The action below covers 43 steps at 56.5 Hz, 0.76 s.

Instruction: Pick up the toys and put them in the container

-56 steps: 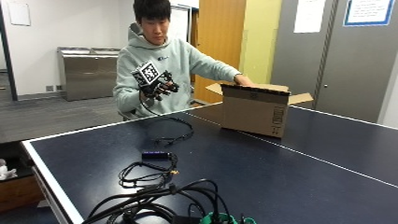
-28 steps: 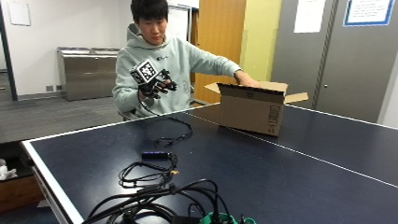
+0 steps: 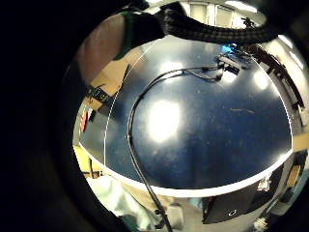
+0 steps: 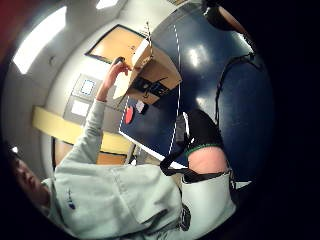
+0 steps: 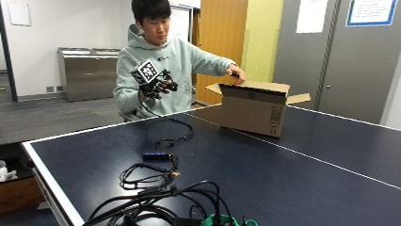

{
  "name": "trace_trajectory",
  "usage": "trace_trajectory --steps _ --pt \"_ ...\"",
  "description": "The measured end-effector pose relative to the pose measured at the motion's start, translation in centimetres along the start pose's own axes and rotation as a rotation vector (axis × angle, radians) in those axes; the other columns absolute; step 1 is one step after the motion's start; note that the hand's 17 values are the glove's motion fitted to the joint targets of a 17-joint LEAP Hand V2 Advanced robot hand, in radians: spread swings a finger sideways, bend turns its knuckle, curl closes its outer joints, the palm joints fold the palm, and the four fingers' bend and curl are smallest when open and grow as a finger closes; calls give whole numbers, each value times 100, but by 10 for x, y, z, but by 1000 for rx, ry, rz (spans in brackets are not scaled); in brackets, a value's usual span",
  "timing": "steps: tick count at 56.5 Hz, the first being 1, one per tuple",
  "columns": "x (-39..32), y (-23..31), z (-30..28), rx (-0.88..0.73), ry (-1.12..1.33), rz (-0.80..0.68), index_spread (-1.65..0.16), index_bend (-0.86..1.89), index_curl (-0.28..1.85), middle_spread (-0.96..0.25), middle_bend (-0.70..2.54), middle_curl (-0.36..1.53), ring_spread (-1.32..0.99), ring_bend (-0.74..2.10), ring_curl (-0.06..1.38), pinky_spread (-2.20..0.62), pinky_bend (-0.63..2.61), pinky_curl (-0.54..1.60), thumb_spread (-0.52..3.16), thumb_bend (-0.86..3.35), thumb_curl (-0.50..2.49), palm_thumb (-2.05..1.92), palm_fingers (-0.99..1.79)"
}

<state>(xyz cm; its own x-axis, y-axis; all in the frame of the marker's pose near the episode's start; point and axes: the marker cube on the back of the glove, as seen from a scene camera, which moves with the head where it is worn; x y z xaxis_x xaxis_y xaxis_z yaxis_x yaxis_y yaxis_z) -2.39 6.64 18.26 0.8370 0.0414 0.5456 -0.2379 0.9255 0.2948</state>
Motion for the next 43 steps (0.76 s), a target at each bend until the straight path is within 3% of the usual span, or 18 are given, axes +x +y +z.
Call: trace_trajectory --steps 4,43 --pt "0 8 1 -38 1 -115 -28 29 50 -2 16 25 1 18 22 7 71 35 150 0 37 38 -4" --pt "3 5 1 -45 28 -155 -28 30 50 -2 16 25 1 19 24 7 70 35 150 0 38 38 -4"
